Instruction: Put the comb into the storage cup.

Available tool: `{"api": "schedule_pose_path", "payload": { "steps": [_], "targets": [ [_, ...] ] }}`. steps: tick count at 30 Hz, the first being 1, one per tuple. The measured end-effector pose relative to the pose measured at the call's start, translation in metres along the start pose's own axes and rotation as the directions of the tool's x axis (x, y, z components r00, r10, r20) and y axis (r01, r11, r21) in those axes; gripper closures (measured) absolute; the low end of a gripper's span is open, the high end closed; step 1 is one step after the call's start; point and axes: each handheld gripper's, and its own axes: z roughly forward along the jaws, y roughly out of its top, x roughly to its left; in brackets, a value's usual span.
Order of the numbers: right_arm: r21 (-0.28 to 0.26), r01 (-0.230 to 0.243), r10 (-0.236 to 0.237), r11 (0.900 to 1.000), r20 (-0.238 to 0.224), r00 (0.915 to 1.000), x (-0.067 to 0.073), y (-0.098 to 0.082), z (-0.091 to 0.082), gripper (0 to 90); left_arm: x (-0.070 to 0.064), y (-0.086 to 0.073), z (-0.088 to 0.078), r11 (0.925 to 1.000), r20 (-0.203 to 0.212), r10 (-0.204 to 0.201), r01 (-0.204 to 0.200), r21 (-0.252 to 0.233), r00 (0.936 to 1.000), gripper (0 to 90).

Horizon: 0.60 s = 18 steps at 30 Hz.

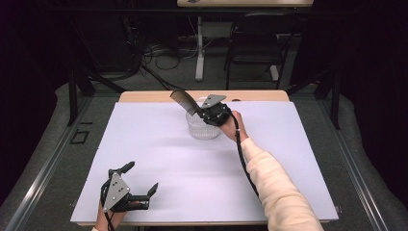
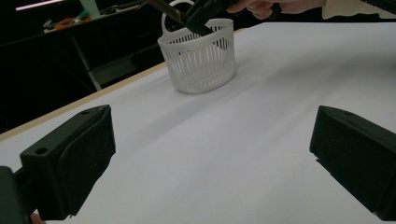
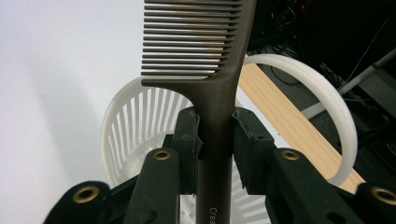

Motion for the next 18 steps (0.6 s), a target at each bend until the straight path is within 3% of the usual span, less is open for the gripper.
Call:
{"api": "schedule_pose_path", "payload": {
  "steps": [18],
  "targets": [
    [0.038, -0.003, 0.003, 0.999, -0.01, 0.9999, 0.0022, -0.0036, 0.0063, 71.9, 0.0001, 0.0001, -0.0005, 1.0, -0.001, 0.002, -0.002, 0.0, 1.0, 0.1]
  ]
}}
